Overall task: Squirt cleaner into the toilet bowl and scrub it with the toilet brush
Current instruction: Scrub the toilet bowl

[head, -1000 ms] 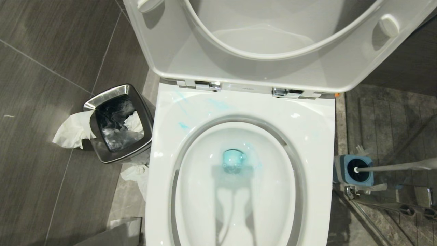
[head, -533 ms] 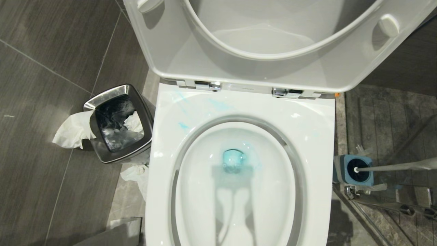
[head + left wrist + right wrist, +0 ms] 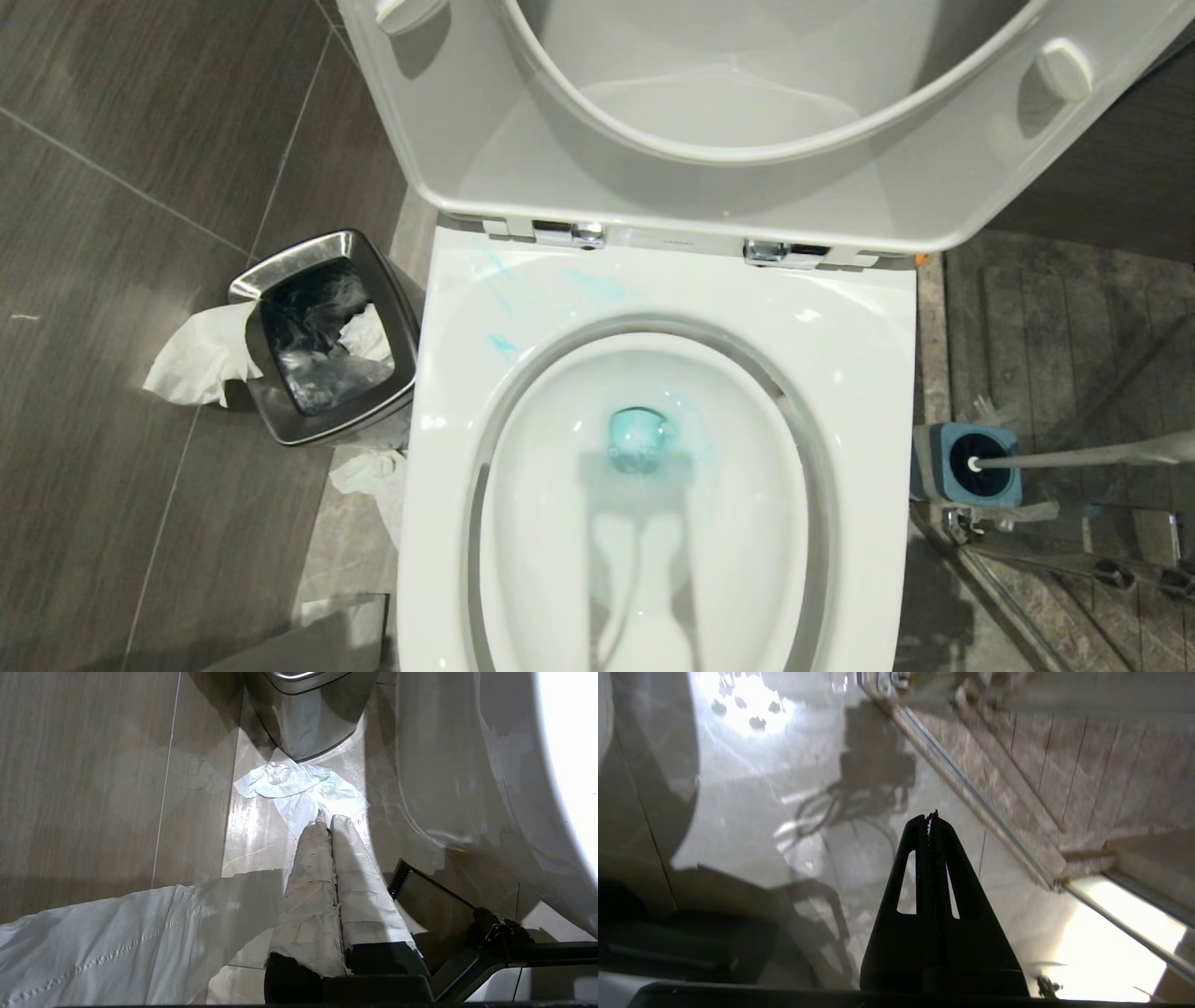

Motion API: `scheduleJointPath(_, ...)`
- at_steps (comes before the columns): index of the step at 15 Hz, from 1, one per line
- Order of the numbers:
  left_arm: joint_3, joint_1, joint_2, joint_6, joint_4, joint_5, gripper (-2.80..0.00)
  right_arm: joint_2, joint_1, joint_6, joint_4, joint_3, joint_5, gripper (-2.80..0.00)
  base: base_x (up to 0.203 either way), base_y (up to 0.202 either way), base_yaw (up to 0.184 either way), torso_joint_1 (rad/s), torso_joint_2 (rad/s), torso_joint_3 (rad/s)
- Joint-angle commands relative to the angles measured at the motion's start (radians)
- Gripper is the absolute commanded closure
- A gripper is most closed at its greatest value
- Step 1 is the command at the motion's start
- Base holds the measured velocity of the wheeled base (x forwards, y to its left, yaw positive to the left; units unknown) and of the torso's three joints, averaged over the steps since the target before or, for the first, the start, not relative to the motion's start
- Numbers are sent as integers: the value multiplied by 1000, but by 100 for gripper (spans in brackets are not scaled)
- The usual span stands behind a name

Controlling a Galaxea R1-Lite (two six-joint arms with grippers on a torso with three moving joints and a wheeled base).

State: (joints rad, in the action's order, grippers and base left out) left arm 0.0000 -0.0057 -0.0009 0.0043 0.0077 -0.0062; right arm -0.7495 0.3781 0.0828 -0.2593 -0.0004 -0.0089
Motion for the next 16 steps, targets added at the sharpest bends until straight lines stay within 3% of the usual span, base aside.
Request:
scheduleJointPath(1,2,0,1,0,0,0,0,-176,10,0,-140,0,25,0,0,0,0,0,0,0)
scheduleJointPath(7,2,0,1,0,0,0,0,-434,12,-24,-433,0,146,0,0,0,0,0,0,0)
scheduleJointPath(12,2,0,1,0,0,0,0,-605,8,-10,-668,0,174,0,0,0,0,0,0,0)
scheduleJointPath(16,2,0,1,0,0,0,0,-613,4,9,-703,0,175,0,0,0,0,0,0,0)
